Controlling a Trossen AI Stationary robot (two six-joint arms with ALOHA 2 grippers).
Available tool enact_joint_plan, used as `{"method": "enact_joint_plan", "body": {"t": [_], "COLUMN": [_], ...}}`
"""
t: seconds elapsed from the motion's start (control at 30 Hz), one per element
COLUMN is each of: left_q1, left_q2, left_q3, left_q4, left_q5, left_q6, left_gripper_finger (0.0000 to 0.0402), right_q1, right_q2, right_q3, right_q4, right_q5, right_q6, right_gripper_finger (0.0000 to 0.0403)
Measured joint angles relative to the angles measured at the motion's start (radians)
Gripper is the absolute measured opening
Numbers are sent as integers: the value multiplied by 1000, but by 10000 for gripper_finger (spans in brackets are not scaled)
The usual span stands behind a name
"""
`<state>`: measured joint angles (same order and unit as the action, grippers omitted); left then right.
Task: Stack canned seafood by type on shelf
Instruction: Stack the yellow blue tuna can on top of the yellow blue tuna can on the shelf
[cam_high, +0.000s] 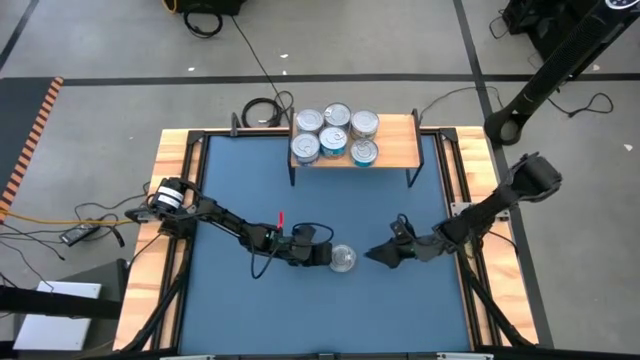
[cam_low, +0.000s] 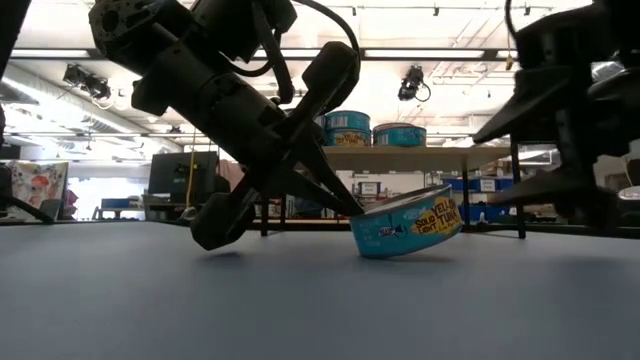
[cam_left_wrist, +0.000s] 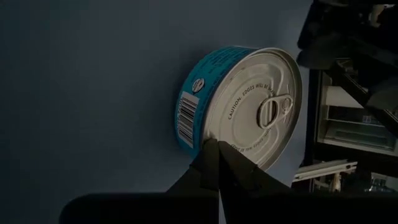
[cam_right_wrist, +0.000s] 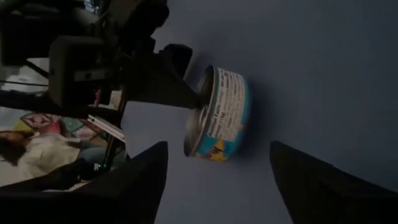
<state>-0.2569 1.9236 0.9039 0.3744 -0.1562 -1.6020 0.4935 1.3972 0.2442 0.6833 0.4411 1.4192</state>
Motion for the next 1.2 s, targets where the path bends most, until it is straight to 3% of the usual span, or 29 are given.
{"method": "enact_joint_plan", "body": {"t": [0.33,0.6,0.77,1.0,1.2], "left_q1": [2,2,2,0,0], "left_q2": [1,1,1,1,2], "left_q3": [0,-1,-1,-2,-4], "left_q4": [1,1,0,0,50], "left_q5": [1,1,1,11,11], "left_q6": [19,27,55,58,110], "left_gripper_finger": [0,0,0,0,1], "right_q1": [-64,-122,-143,-151,-151], "right_q2": [245,316,314,316,315], "right_q3": [132,177,182,199,211], "right_q4": [79,123,96,43,6], "right_q5": [-129,-203,-193,-195,-199], "right_q6": [-8,-34,-23,-65,-65], "right_gripper_finger": [310,325,280,128,126]}}
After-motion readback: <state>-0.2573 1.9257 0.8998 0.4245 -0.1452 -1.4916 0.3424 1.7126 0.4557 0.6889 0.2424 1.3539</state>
